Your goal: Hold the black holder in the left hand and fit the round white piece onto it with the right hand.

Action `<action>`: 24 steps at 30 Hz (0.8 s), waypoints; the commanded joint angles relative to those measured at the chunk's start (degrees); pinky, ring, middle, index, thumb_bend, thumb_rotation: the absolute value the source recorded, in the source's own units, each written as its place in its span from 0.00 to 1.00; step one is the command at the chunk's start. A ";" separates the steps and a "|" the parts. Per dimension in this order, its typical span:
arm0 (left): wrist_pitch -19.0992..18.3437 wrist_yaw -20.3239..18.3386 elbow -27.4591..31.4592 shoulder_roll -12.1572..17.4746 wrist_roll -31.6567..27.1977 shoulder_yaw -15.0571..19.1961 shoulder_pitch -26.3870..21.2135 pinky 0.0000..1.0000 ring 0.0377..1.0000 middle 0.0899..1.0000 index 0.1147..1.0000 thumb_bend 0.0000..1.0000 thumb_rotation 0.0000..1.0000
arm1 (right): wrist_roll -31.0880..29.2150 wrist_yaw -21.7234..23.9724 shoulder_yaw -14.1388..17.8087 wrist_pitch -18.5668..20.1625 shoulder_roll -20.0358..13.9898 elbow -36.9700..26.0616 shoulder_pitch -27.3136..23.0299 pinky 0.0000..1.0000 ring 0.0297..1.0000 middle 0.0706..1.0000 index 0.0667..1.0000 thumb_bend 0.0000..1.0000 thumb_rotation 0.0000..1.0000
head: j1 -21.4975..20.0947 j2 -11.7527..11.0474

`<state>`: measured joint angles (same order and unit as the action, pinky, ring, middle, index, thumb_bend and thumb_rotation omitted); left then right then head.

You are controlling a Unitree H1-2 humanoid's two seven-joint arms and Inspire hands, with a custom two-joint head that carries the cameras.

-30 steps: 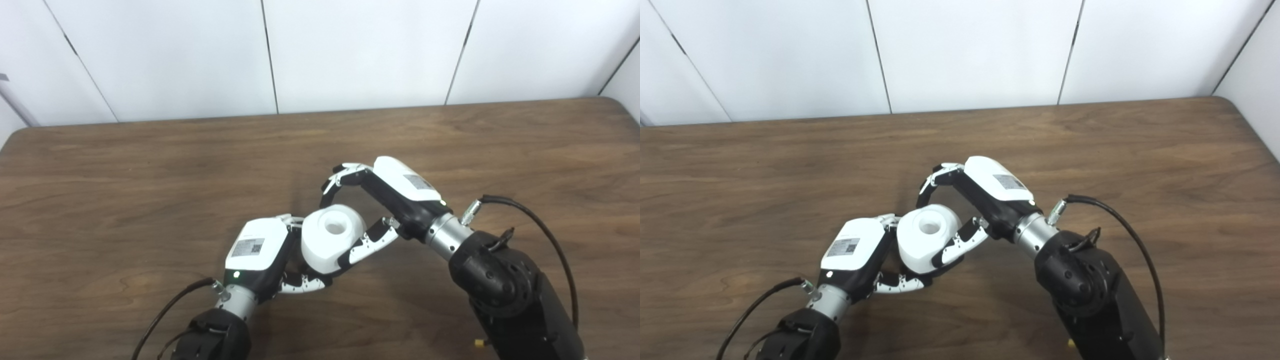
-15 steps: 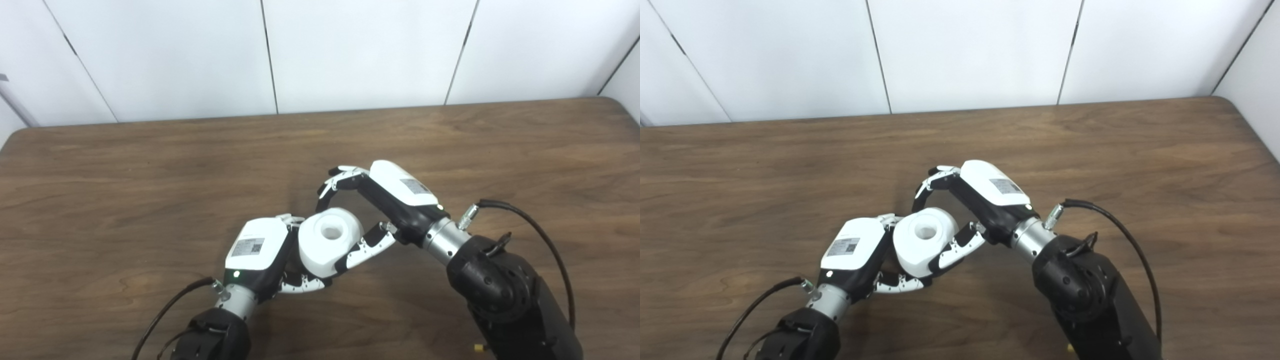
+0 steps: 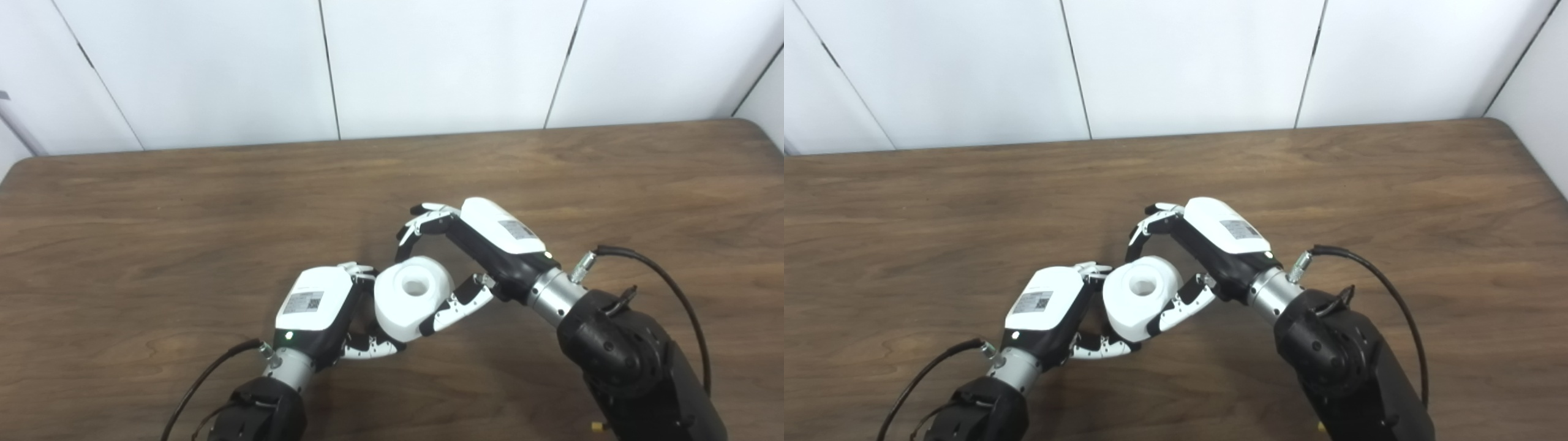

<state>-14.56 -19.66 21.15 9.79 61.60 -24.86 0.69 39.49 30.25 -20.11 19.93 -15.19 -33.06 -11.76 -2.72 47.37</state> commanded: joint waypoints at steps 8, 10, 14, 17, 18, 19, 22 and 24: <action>-0.57 -4.06 -0.46 0.36 -1.21 -0.45 1.40 0.82 0.86 0.79 0.42 0.52 0.06 | -0.35 1.25 1.03 -0.39 -1.42 -0.82 -0.57 0.81 0.88 0.73 0.44 0.53 0.14 | 0.05 0.17; -0.63 -4.15 -0.42 0.29 -1.15 -0.52 1.40 0.82 0.86 0.79 0.42 0.52 0.06 | -0.37 1.08 0.92 -0.47 -1.32 -0.76 -0.41 0.81 0.88 0.73 0.44 0.53 0.14 | 0.19 0.11; -0.65 -4.25 -0.60 0.12 -1.39 -0.54 1.21 0.82 0.86 0.79 0.42 0.52 0.06 | -0.26 0.29 0.76 -1.15 -1.15 -0.05 -0.08 0.81 0.88 0.73 0.44 0.53 0.14 | 0.09 0.17; -0.56 -4.14 -0.87 -0.04 -1.13 -0.75 1.03 0.82 0.86 0.79 0.42 0.52 0.06 | -0.32 -0.48 0.75 -1.84 -1.22 0.70 0.22 0.81 0.88 0.72 0.44 0.53 0.14 | 0.48 0.00; -0.54 -4.07 -0.93 -0.12 -1.15 -0.80 1.02 0.82 0.86 0.79 0.42 0.52 0.06 | -0.48 -0.77 0.79 -2.10 -1.22 0.92 0.37 0.81 0.88 0.72 0.44 0.53 0.14 | 0.60 -0.03; -0.55 -4.04 -0.94 -0.17 -1.14 -0.83 1.03 0.82 0.86 0.79 0.42 0.52 0.06 | -0.64 -1.10 0.79 -2.43 -1.19 1.12 0.54 0.81 0.88 0.72 0.44 0.53 0.14 | 0.60 -0.03; -0.70 -4.02 -1.09 -0.38 -0.74 -1.01 1.00 0.82 0.86 0.79 0.42 0.52 0.06 | -0.97 -2.09 0.80 -3.76 -1.26 1.68 1.19 0.81 0.88 0.72 0.44 0.53 0.14 | 0.62 -0.15; -0.71 -3.86 -1.14 -0.45 -0.65 -1.05 0.99 0.82 0.86 0.79 0.42 0.52 0.06 | -1.06 -2.61 0.71 -4.50 -1.42 1.97 1.54 0.81 0.88 0.72 0.44 0.53 0.14 | 0.76 -0.11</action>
<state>-14.96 -20.28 21.47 9.39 61.61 -24.82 0.69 38.25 27.40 -19.31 16.64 -15.86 -31.71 -10.70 -1.93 47.20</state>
